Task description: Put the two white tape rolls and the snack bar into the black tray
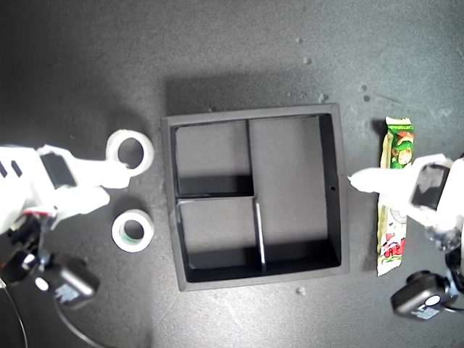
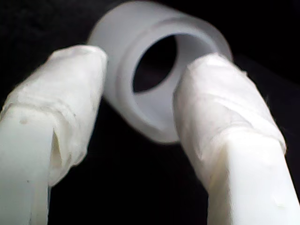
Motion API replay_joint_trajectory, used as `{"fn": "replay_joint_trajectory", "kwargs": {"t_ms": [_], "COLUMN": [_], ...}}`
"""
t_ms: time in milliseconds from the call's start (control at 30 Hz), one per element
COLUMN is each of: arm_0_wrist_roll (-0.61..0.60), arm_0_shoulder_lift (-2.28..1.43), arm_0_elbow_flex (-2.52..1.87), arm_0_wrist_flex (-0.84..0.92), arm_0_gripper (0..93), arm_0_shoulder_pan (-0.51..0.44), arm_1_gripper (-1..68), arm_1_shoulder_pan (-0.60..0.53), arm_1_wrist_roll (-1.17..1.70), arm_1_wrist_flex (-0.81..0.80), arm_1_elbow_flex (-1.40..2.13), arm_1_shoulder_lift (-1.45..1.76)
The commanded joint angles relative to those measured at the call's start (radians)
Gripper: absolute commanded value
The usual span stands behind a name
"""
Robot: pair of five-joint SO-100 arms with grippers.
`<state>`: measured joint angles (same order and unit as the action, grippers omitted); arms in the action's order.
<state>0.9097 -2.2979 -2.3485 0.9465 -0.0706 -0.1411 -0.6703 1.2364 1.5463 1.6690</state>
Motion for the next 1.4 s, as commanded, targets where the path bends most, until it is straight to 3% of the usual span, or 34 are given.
{"fn": "replay_joint_trajectory", "kwargs": {"t_ms": [0,233,733,1033,1367], "arm_0_wrist_roll": [0.015,-0.021,-0.029,-0.037,-0.046], "arm_0_shoulder_lift": [0.052,0.227,0.503,0.548,0.657], "arm_0_elbow_flex": [0.066,0.163,0.336,0.291,0.267], "arm_0_wrist_flex": [0.018,0.034,0.071,0.018,-0.048], "arm_0_gripper": [12.1,12.6,12.1,11.5,11.1], "arm_0_shoulder_pan": [0.023,0.057,0.055,0.066,0.098], "arm_1_gripper": [16.5,16.2,19.2,19.4,24.5], "arm_1_shoulder_pan": [-0.026,-0.127,-0.196,-0.163,-0.115], "arm_1_wrist_roll": [-0.041,-0.081,-0.193,-0.127,-0.018], "arm_1_wrist_flex": [0.087,0.278,0.242,0.086,-0.028], "arm_1_elbow_flex": [-0.031,-0.028,0.164,0.288,0.298], "arm_1_shoulder_lift": [-0.002,-0.002,-0.003,-0.005,-0.114]}}
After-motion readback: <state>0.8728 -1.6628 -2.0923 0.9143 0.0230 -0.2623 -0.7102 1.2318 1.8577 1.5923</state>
